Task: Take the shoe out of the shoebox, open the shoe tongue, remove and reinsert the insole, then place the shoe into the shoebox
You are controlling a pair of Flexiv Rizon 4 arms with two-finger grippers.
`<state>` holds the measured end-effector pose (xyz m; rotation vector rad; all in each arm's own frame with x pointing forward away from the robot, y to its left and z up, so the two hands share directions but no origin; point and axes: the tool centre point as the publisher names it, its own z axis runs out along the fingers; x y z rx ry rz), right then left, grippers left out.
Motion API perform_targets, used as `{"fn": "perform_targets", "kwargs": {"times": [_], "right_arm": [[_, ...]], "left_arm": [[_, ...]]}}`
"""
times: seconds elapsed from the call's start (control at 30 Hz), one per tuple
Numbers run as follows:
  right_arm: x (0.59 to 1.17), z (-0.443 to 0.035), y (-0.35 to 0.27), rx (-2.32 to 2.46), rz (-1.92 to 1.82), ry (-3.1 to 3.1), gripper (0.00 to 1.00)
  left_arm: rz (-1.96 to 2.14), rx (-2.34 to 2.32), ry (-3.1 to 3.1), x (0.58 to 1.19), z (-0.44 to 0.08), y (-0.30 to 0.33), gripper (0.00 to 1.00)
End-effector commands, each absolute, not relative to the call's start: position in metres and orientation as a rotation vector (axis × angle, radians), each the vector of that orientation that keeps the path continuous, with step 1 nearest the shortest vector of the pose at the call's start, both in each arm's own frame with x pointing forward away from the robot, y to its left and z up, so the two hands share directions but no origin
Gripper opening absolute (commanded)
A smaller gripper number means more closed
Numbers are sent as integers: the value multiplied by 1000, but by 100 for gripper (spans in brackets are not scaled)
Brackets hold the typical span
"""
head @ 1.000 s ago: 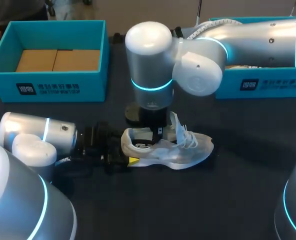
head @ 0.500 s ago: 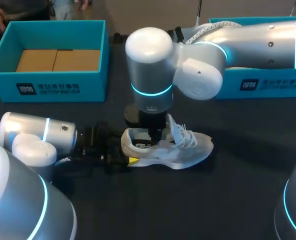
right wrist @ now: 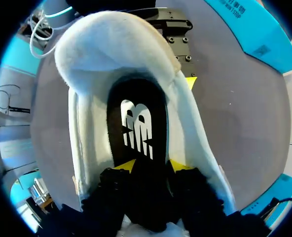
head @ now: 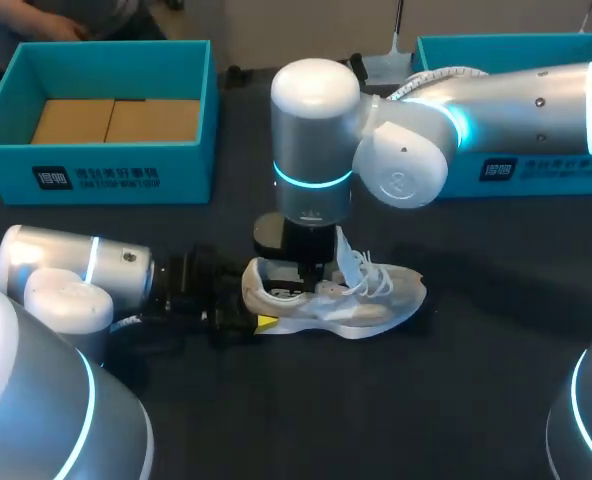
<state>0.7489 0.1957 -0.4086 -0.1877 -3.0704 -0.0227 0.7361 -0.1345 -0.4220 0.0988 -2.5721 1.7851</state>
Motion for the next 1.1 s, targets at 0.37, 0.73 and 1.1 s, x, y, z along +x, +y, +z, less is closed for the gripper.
{"fn": "perform_targets", "kwargs": {"times": [0.37, 0.73, 1.1], "right_arm": [[720, -397, 179, -313, 10, -3094, 0], [735, -329, 157, -368, 64, -3236, 0], [752, -316, 155, -346, -73, -3277, 0]], "left_arm": [[1785, 98, -2573, 736, -420, -135, 0], [1785, 98, -2573, 736, -420, -135, 0], [1785, 98, -2573, 736, -420, -135, 0]]}}
